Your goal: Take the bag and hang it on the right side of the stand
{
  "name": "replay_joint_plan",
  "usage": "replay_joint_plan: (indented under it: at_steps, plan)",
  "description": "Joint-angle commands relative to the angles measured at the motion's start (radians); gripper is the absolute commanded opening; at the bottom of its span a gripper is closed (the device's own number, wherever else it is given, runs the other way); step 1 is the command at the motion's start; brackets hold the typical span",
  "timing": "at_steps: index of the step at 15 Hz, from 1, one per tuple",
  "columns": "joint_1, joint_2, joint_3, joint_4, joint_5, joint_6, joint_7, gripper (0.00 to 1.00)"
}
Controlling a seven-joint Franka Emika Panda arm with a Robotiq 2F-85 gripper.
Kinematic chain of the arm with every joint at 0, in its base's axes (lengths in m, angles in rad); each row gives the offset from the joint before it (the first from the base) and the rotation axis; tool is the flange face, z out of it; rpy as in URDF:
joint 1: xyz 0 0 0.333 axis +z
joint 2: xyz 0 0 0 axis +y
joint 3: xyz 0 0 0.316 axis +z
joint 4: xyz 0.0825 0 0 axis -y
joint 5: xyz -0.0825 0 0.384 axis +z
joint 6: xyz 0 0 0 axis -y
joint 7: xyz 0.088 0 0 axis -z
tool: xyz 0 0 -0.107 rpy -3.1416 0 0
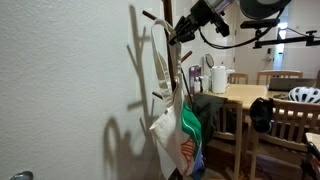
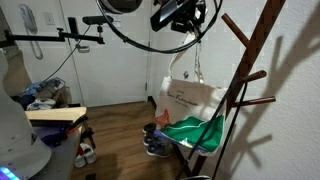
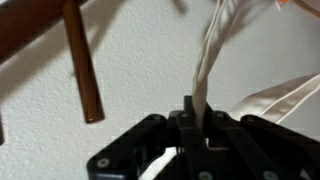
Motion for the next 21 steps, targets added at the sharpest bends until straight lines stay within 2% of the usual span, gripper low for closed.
replay_joint_plan:
  at_steps: [1, 3, 6, 8, 11, 13, 14, 15, 18, 21]
  plan:
    - [0.166, -0.004, -0.122, -0.052, 0.083, 0.013, -0.056, 0.05]
    - [0.338, -0.009, -0.279, -0.079, 0.17, 0.012, -0.105, 0.05]
    - [0.52, -0.043, -0.488, -0.099, 0.256, 0.018, -0.152, 0.05]
    - [0.588, -0.044, -0.602, -0.085, 0.276, 0.047, -0.152, 0.05]
    - [0.656, -0.03, -0.736, -0.05, 0.288, 0.096, -0.114, 0.05]
    - [0.72, -0.042, -0.825, -0.027, 0.271, 0.055, -0.13, 0.05]
    - [0.661, -0.025, -0.771, -0.057, 0.249, 0.066, -0.103, 0.05]
    - [0.673, -0.026, -0.793, -0.054, 0.247, 0.063, -0.103, 0.08]
    - [0.673, -0.025, -0.789, -0.061, 0.247, 0.062, -0.103, 0.05]
    - [0.551, -0.038, -0.692, -0.112, 0.203, -0.032, -0.091, 0.05]
